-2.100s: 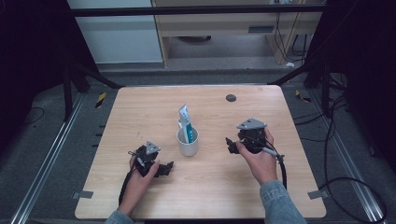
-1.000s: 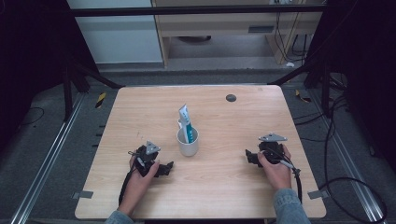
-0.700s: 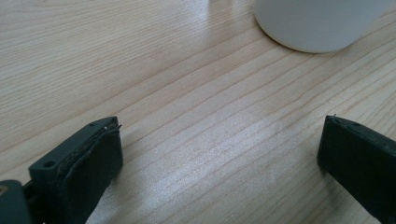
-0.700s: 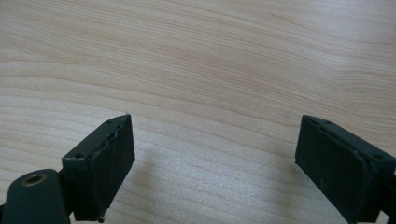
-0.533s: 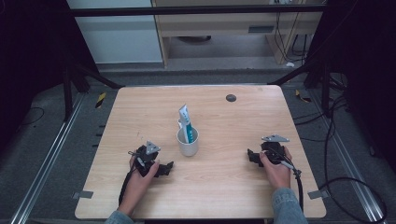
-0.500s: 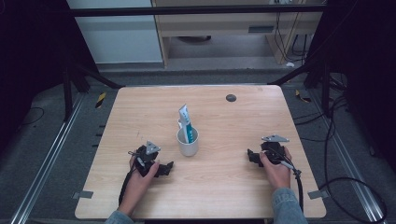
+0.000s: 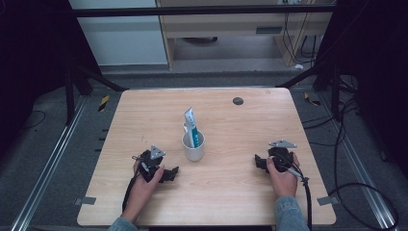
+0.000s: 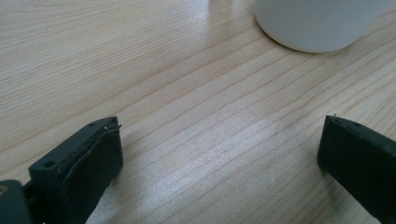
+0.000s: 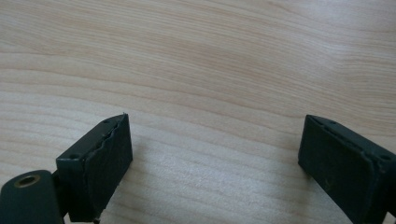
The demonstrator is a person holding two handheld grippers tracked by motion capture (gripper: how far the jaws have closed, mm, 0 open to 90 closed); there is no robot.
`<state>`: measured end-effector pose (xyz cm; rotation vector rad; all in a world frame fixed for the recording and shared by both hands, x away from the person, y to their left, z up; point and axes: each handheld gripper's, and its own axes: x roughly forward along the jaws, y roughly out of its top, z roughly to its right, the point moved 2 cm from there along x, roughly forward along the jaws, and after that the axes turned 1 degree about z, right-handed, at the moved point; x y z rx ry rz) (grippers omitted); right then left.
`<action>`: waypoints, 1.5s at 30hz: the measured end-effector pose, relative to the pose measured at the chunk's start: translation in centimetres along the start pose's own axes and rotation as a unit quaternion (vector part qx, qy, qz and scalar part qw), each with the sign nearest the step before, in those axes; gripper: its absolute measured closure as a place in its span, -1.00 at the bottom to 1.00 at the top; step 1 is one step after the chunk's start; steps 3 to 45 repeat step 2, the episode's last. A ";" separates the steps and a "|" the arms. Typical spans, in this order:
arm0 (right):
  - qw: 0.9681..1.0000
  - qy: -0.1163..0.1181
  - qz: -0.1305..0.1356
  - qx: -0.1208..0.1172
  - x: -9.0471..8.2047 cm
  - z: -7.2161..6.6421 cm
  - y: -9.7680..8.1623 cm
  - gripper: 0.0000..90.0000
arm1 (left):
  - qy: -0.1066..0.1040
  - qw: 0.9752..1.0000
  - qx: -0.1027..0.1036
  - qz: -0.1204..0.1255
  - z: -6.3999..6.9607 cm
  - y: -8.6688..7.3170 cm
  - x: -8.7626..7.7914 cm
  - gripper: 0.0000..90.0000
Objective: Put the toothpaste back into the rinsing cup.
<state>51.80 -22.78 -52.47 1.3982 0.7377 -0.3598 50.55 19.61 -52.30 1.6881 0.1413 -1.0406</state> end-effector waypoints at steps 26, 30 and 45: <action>1.000 0.000 0.001 -0.001 0.0 0.0 0.0 -0.78 | 0.000 1.000 0.000 0.000 0.0 0.0 0.0 -1.00; 1.000 0.000 0.001 -0.001 0.0 0.0 0.0 -0.78 | 0.000 1.000 0.000 0.000 0.0 0.0 0.0 -1.00; 1.000 0.000 0.001 -0.001 0.0 0.0 0.0 -0.78 | 0.000 1.000 0.000 0.000 0.0 0.0 0.0 -1.00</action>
